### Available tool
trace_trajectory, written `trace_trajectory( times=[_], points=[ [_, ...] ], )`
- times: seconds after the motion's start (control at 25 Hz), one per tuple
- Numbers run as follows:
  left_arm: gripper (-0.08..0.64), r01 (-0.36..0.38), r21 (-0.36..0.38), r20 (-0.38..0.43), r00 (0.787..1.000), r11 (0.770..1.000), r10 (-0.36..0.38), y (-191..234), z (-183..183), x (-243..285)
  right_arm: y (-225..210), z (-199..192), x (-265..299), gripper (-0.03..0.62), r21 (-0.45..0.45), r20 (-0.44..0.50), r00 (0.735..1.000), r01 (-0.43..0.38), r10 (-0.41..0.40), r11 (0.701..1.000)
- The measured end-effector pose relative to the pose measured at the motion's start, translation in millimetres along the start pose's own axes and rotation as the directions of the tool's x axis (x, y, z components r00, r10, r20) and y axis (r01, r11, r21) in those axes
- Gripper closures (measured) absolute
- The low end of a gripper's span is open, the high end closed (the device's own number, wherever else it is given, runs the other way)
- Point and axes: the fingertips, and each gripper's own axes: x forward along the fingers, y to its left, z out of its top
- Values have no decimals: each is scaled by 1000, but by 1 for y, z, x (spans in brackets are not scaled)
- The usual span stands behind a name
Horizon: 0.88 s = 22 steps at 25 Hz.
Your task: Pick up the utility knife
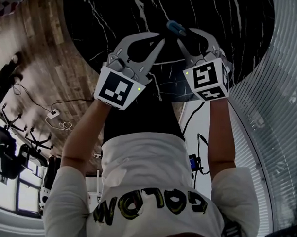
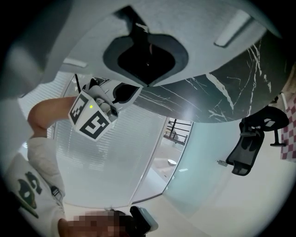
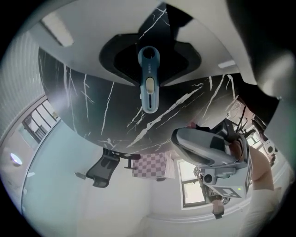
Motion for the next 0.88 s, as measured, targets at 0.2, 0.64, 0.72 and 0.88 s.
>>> trace_trajectory(
  times=[0.2, 0.64, 0.72, 0.88],
  points=[
    [557, 3, 57, 9, 1000, 998, -3, -8, 29, -12, -9, 25, -28, 462, 43, 90, 994, 51, -55, 998],
    [557, -50, 70, 115, 992, 996, 41, -31, 110, -51, -12, 93, -138, 461, 151, 348, 922, 123, -169, 981],
    [557, -56, 62, 146, 988, 997, 47, -39, 128, -61, -10, 105, -162, 462, 166, 392, 901, 133, -189, 977],
    [557, -58, 63, 198, 979, 996, 45, -53, 162, -80, -5, 129, -206, 462, 186, 474, 850, 159, -230, 970]
  ],
)
